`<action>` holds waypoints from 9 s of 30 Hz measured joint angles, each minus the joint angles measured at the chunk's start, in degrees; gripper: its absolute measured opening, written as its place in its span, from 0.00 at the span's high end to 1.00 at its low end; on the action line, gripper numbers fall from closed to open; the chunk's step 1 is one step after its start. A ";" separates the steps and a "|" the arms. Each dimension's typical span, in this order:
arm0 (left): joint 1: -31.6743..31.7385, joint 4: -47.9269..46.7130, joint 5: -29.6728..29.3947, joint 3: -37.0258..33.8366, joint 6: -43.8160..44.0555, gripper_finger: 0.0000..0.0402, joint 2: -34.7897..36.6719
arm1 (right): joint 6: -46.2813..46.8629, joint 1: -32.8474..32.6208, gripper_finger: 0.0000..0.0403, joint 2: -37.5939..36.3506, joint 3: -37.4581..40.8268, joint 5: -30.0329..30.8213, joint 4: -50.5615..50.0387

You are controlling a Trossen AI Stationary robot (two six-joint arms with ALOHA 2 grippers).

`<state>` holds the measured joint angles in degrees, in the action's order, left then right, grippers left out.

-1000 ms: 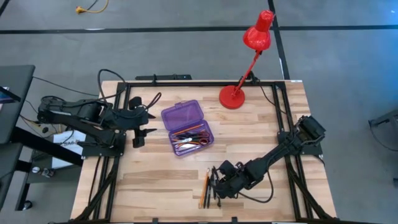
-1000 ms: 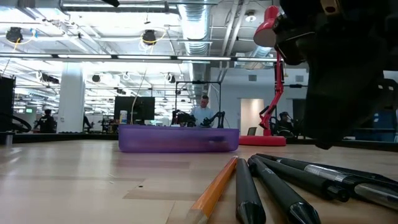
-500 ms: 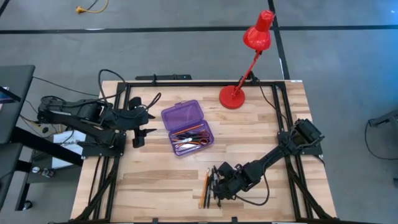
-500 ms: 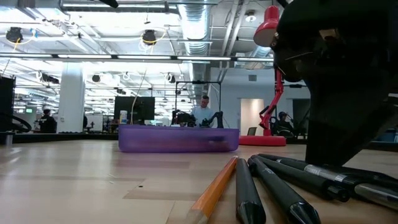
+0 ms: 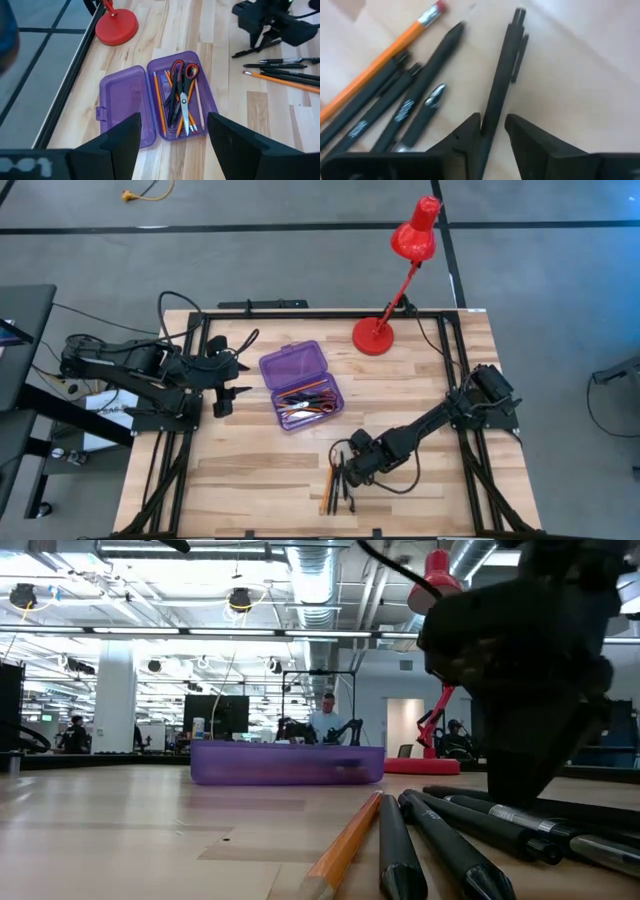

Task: Pick & place school supplies into a supply box
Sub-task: Put the black pen into the purple supply box, then put the orange pencil into the purple supply box

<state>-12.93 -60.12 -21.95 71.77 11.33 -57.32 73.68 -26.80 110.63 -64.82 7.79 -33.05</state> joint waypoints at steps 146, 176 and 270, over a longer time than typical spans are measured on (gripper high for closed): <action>-3.16 15.27 7.40 0.02 -17.76 0.46 -18.54 | -44.73 17.22 0.68 -17.64 -24.69 -7.41 -31.05; -5.42 40.14 22.46 1.61 -50.27 0.46 -47.32 | 30.73 -19.31 0.69 -8.44 -24.62 14.52 -44.23; -1.43 11.25 31.66 13.60 -36.26 0.96 -66.28 | 35.49 -22.94 0.69 -8.31 -24.65 14.97 -46.76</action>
<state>-14.36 -48.87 9.71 85.36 -24.94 -123.60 109.17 -49.74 102.32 -89.47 22.76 -79.81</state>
